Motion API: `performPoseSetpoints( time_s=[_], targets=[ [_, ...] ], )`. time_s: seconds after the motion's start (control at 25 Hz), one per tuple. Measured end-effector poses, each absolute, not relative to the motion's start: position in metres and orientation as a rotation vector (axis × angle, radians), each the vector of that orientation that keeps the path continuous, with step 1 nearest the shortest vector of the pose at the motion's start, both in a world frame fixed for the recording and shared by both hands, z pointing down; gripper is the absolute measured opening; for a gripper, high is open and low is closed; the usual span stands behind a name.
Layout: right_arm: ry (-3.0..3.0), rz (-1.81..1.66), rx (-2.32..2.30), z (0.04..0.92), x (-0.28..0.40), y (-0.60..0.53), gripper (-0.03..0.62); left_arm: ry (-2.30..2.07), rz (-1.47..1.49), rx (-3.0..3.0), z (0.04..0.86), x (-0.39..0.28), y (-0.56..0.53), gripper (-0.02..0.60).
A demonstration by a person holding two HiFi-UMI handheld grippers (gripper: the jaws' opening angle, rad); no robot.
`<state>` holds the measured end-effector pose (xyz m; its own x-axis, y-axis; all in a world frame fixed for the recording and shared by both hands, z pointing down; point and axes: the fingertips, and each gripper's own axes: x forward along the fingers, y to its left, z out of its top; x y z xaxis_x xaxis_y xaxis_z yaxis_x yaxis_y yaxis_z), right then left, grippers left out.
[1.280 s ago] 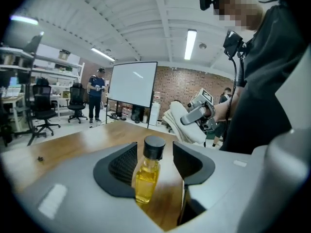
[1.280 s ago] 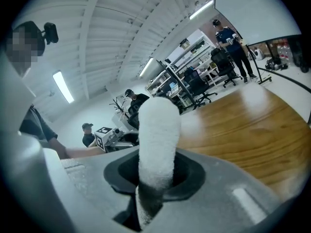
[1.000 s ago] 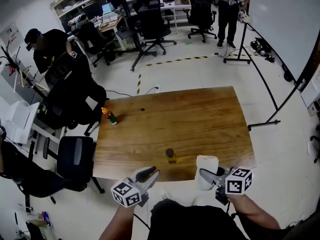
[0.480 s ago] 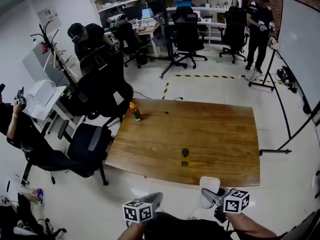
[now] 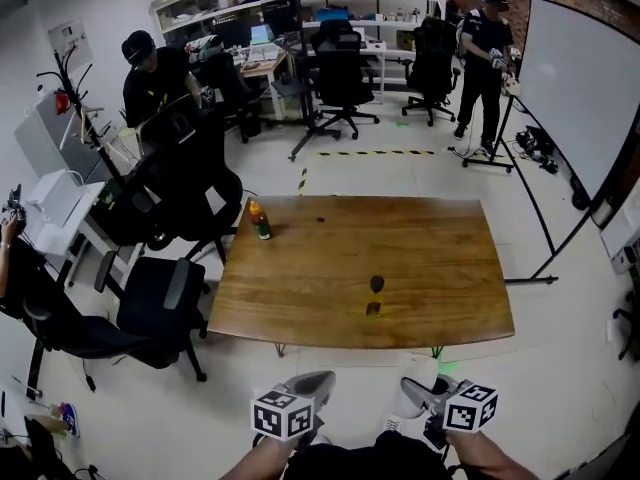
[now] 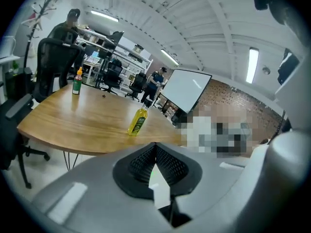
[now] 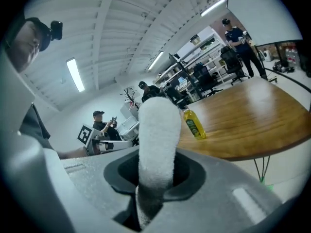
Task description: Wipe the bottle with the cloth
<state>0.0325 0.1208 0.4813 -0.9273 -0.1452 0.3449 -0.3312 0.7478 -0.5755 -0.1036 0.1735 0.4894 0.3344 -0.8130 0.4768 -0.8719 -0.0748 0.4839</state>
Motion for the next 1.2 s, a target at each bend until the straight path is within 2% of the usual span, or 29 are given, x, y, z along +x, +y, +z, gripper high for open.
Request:
performPoseSetpoints(
  time_s=[0.48, 0.76, 1.2],
  targets=[
    [-2.595, 0.930, 0.649, 0.484, 0.058, 0.218, 0.074, -1.302, 0.184, 1.941, 0.511, -0.097, 0.245, 0.017],
    [-2.608, 0.881, 0.623, 0.471, 0.068, 0.211, 0.074, -1.401, 0.140, 1.887, 0.504, -0.101, 0.245, 0.017],
    [-2.626, 0.849, 0.530, 0.468, 0.093, 0.198, 0.071, -1.484, 0.109, 1.872, 0.490, -0.074, 0.239, 0.017]
  ],
)
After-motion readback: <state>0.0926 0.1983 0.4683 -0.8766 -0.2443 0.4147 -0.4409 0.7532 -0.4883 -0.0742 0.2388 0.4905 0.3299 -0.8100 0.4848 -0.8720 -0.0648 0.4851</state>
